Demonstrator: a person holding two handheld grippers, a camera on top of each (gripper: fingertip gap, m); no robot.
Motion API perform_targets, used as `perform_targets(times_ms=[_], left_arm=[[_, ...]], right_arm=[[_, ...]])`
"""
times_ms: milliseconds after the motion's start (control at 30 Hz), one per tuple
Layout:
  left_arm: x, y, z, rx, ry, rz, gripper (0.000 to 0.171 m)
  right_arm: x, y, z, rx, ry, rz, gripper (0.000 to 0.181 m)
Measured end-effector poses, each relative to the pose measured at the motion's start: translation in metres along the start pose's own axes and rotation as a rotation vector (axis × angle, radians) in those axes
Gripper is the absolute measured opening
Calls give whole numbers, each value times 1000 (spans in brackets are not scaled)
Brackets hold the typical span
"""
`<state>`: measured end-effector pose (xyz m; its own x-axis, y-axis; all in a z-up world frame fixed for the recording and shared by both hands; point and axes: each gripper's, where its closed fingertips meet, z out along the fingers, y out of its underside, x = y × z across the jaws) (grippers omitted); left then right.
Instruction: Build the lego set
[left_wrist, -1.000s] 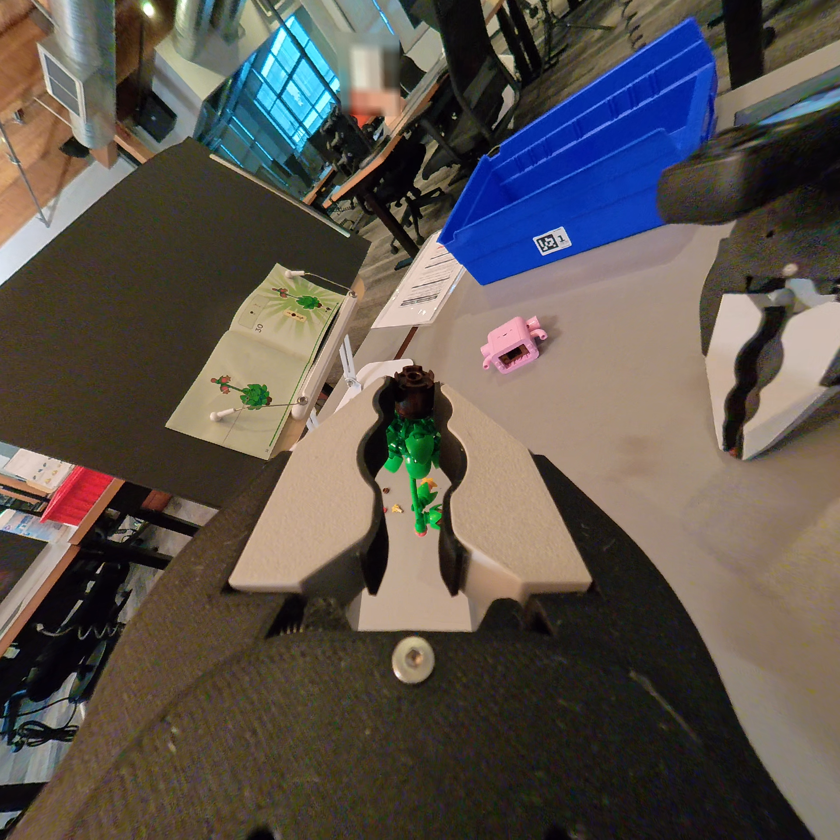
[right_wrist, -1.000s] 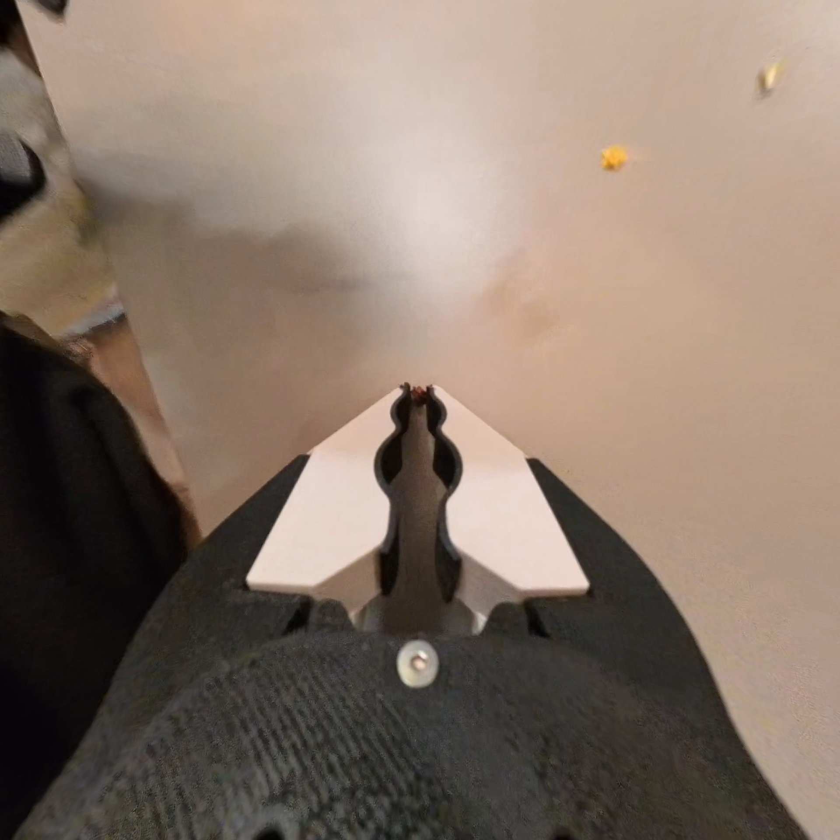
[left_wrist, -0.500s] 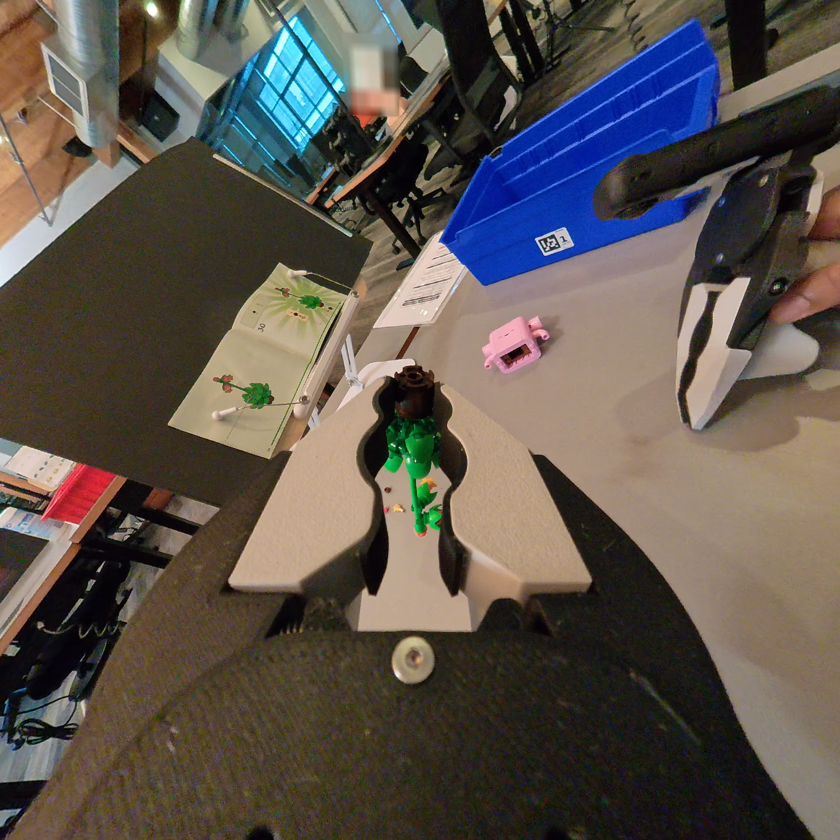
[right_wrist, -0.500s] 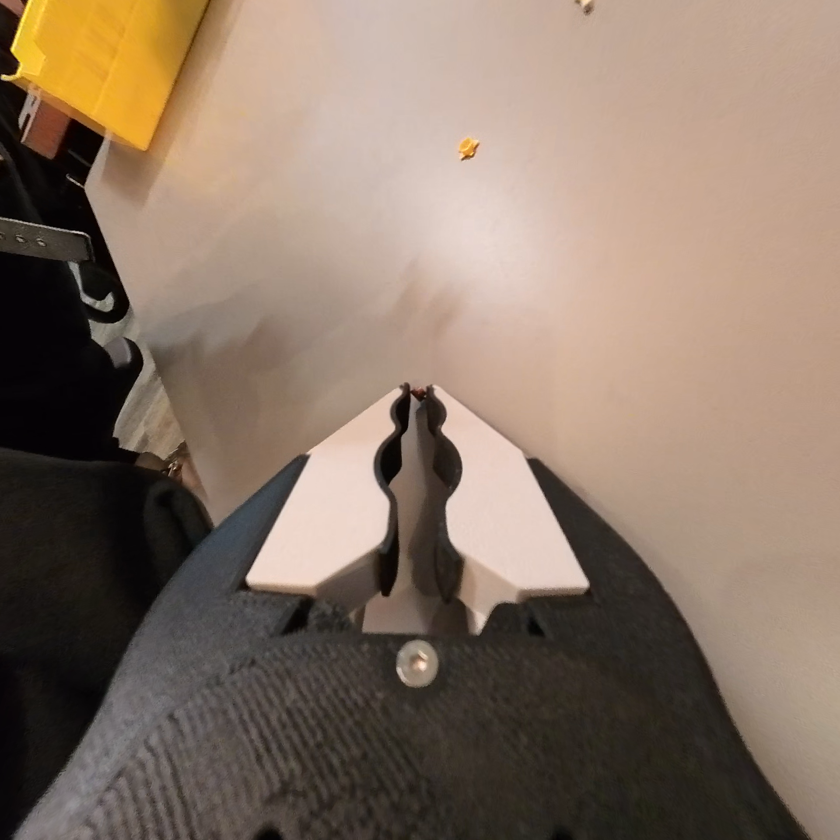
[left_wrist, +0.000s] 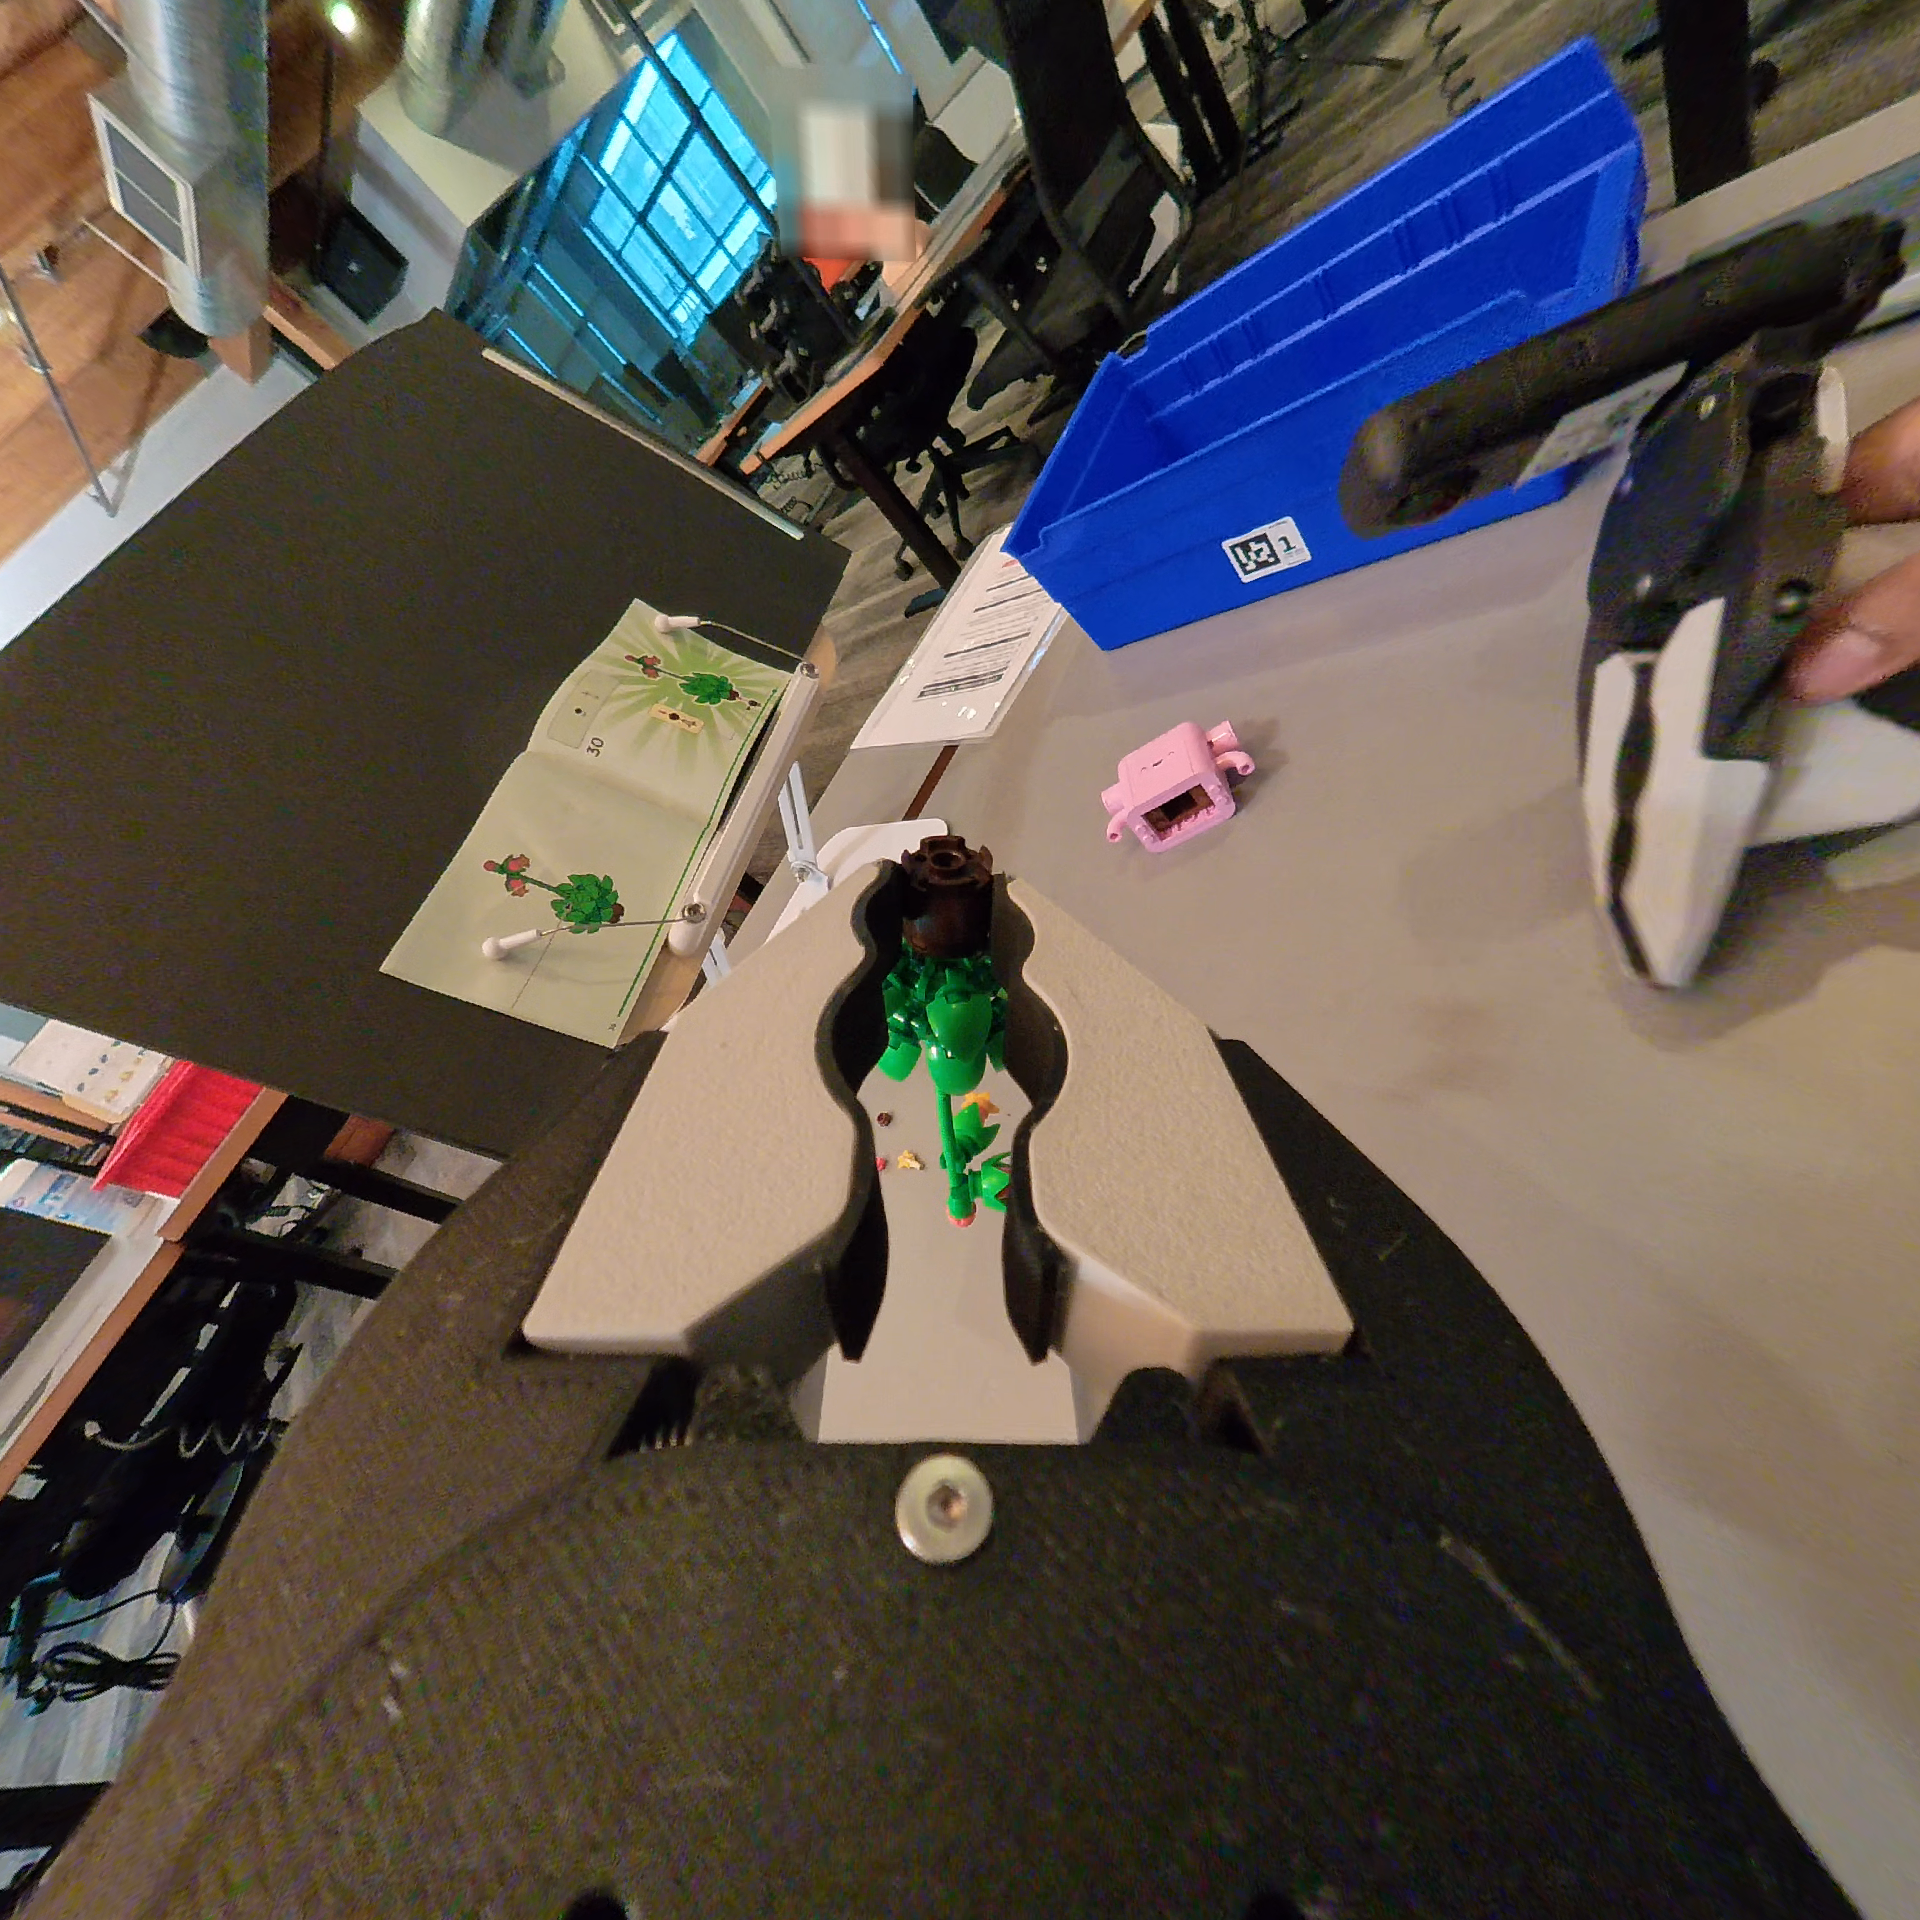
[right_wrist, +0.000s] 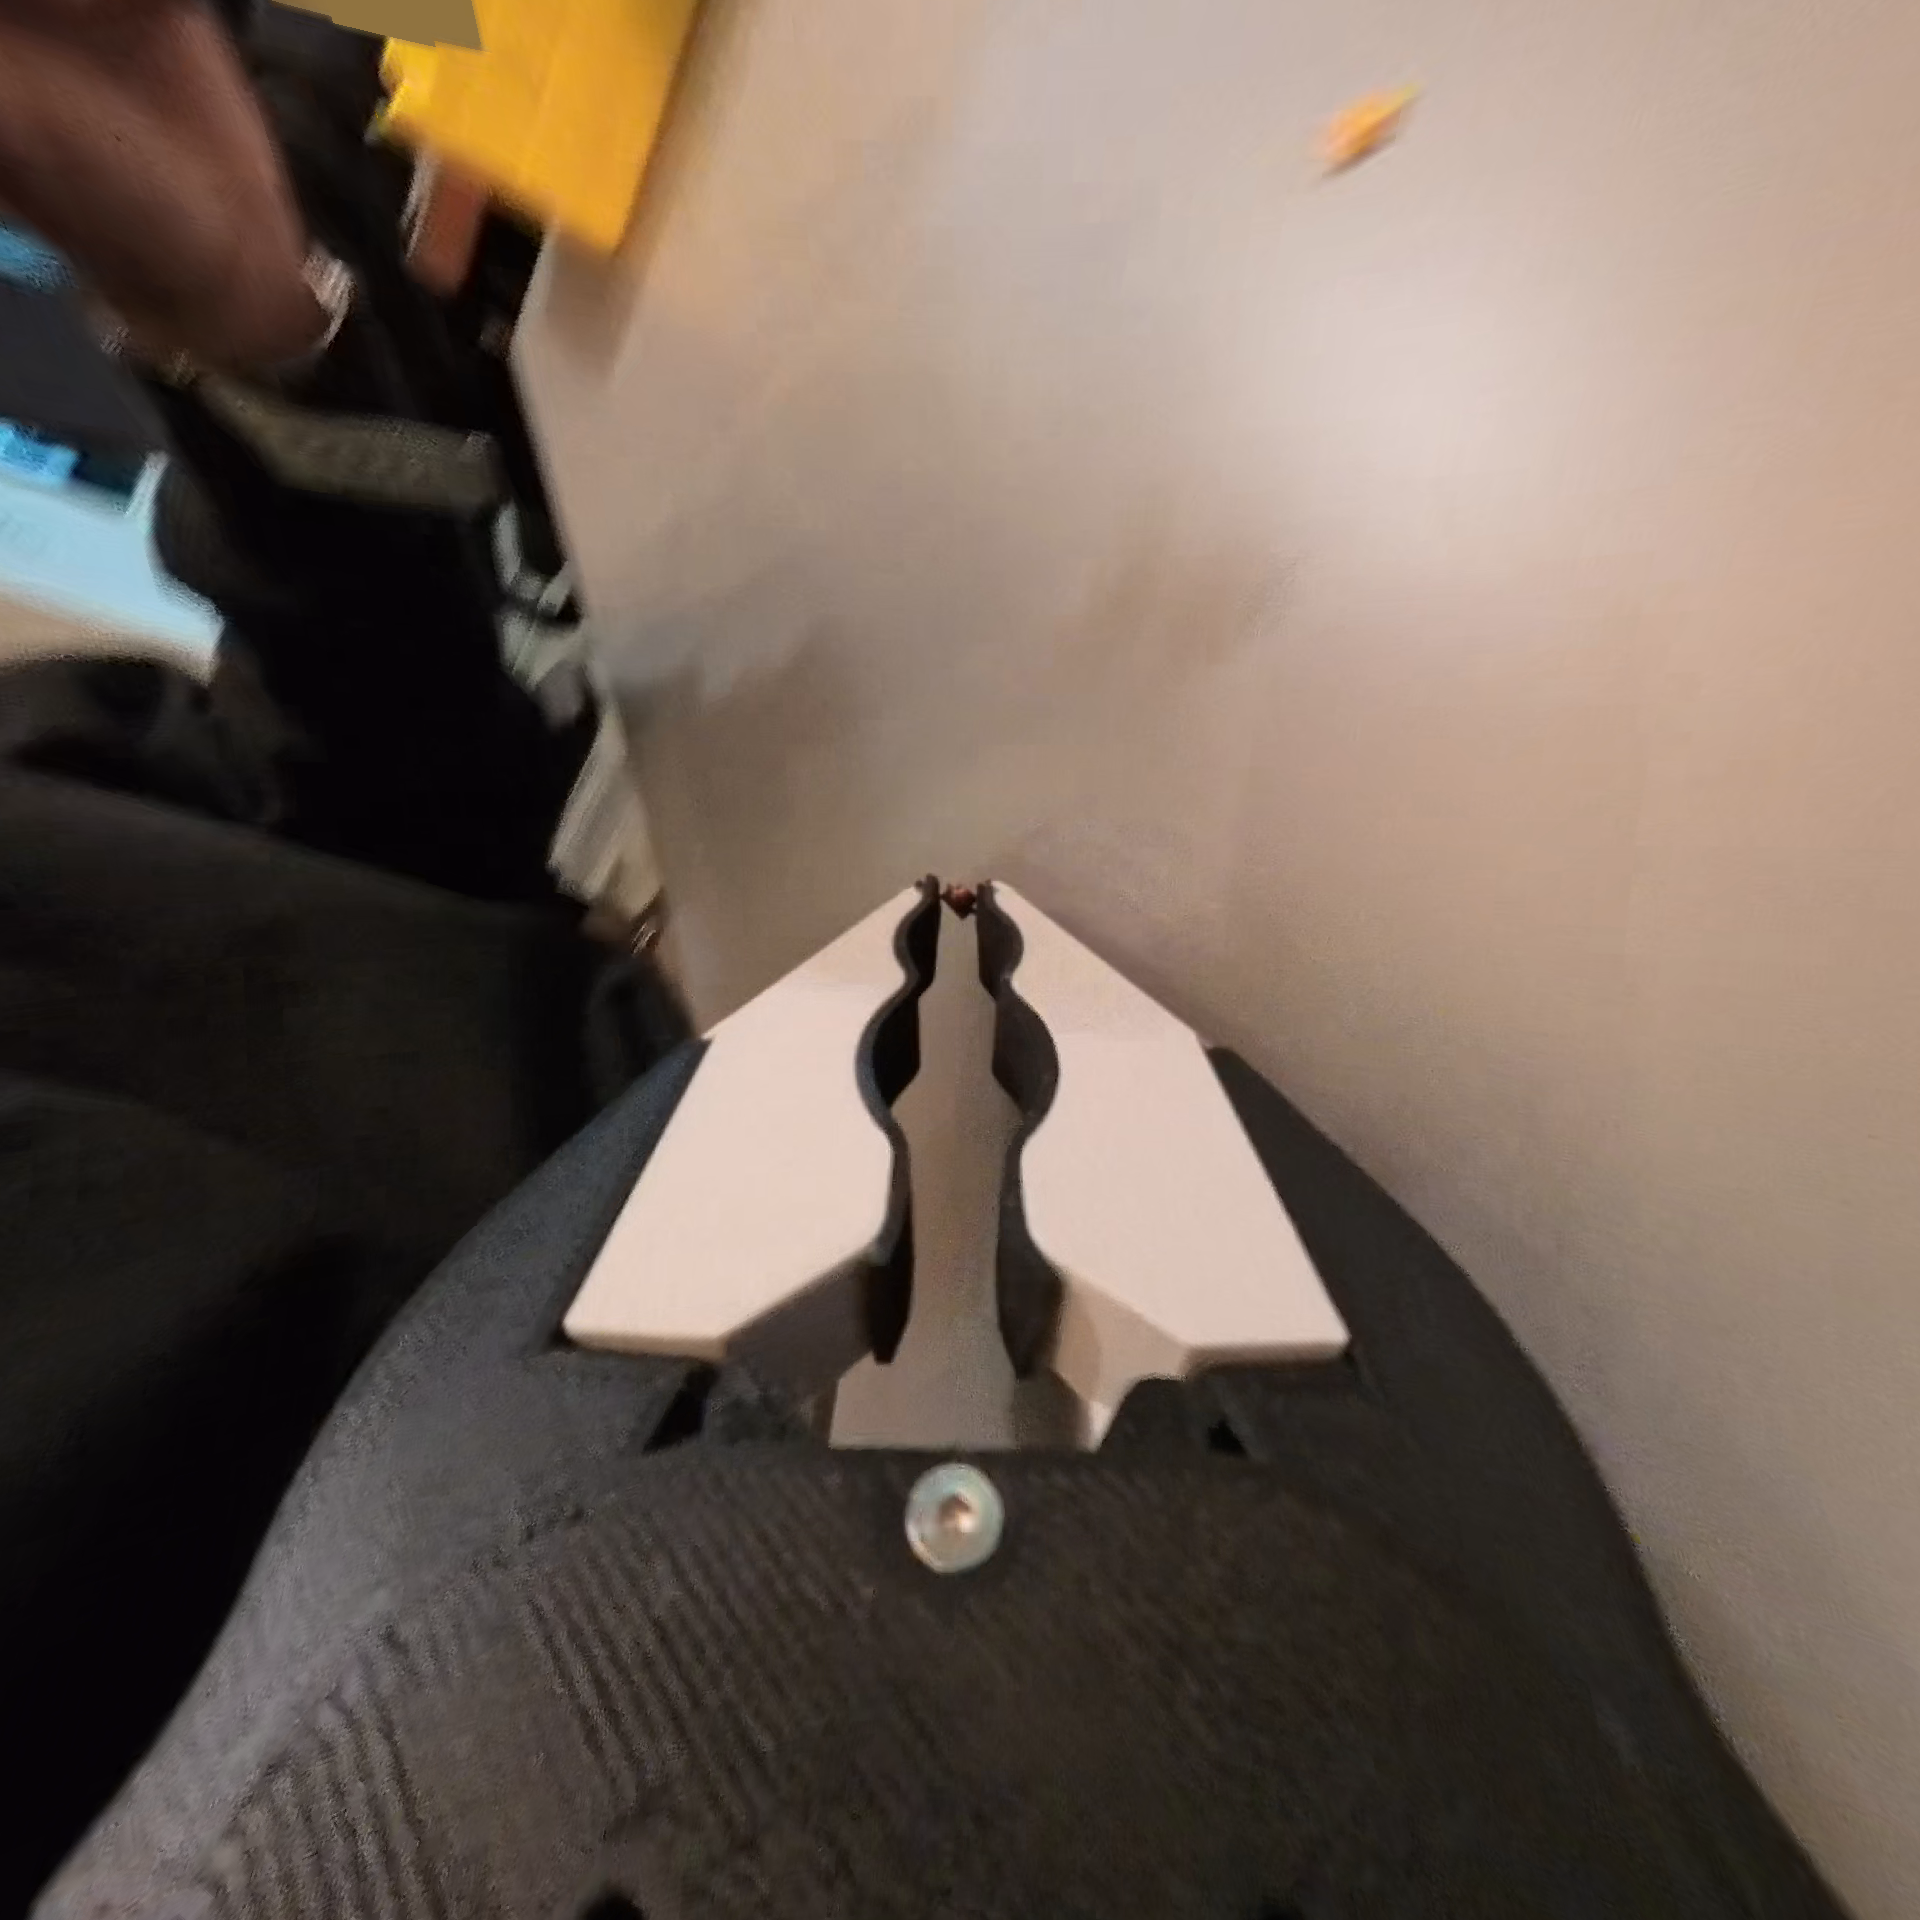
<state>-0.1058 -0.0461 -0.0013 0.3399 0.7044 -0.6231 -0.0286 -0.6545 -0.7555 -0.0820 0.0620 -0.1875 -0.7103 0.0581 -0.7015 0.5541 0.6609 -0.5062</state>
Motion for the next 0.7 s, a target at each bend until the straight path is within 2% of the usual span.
perform_targets(times_ms=[67, 133, 233, 333, 467, 567, 700], left_arm=[[1, 1, 1, -2, 2, 0, 14], [1, 2, 2, -4, 5, -1, 14], [2, 2, 2, -4, 5, 0, 14], [1, 1, 1, -4, 2, 1, 14], [-3, 1, -2, -4, -9, 3, 14], [-4, 2, -2, 1, -7, -9, 14], [-3, 6, 0, -6, -1, -14, 14]], right_arm=[[-21, 23, 11, -149, -70, -79, 7], [-26, 39, 20, -262, -32, -166, 1], [-35, 43, 28, -309, -46, -198, 4], [-32, 35, 31, -291, -45, -193, 7], [-37, 17, 26, -185, -40, -246, 20], [-57, 10, 26, -91, -67, -372, 30], [-86, 24, 44, -53, -60, -580, 26]])
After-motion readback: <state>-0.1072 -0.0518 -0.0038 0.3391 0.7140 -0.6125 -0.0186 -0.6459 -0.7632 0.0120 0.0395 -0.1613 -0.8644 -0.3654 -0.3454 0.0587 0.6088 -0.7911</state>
